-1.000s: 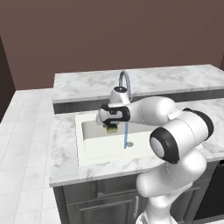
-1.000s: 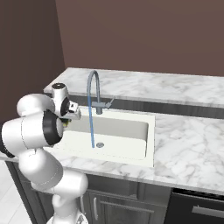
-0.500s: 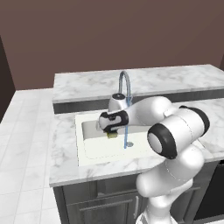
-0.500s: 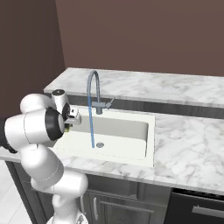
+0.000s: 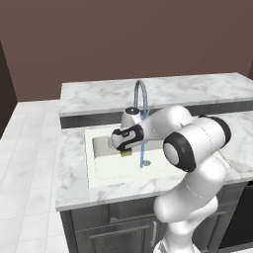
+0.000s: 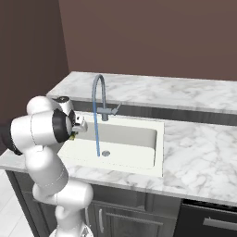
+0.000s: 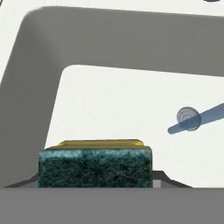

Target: Soak the sponge with water for a few seconds and then drop it inside the sink.

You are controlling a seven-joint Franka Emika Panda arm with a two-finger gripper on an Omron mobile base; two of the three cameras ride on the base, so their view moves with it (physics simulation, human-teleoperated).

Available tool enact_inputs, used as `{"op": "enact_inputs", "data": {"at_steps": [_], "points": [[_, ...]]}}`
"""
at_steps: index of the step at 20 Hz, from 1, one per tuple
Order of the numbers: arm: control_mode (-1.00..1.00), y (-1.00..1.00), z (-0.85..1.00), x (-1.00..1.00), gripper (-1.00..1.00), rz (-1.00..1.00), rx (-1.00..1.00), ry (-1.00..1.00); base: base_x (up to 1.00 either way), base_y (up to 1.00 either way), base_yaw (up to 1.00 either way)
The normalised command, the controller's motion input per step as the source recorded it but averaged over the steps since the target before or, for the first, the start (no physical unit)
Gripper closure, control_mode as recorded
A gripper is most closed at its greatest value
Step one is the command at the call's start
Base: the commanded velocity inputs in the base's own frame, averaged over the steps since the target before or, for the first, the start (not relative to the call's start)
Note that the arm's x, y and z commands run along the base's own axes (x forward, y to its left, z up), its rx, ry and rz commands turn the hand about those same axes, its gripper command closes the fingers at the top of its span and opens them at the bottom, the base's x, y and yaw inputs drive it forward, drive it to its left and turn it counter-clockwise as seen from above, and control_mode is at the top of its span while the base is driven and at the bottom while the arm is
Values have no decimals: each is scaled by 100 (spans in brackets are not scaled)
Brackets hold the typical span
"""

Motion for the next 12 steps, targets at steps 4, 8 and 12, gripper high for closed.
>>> {"op": "enact_inputs", "data": {"at_steps": [4,8,12], "points": [[-100,0,-5,22,100,0,0,0,0,0,0],[-100,0,-6,23,100,0,0,0,0,0,0],[-100,0,-20,4,100,0,0,0,0,0,0]]}}
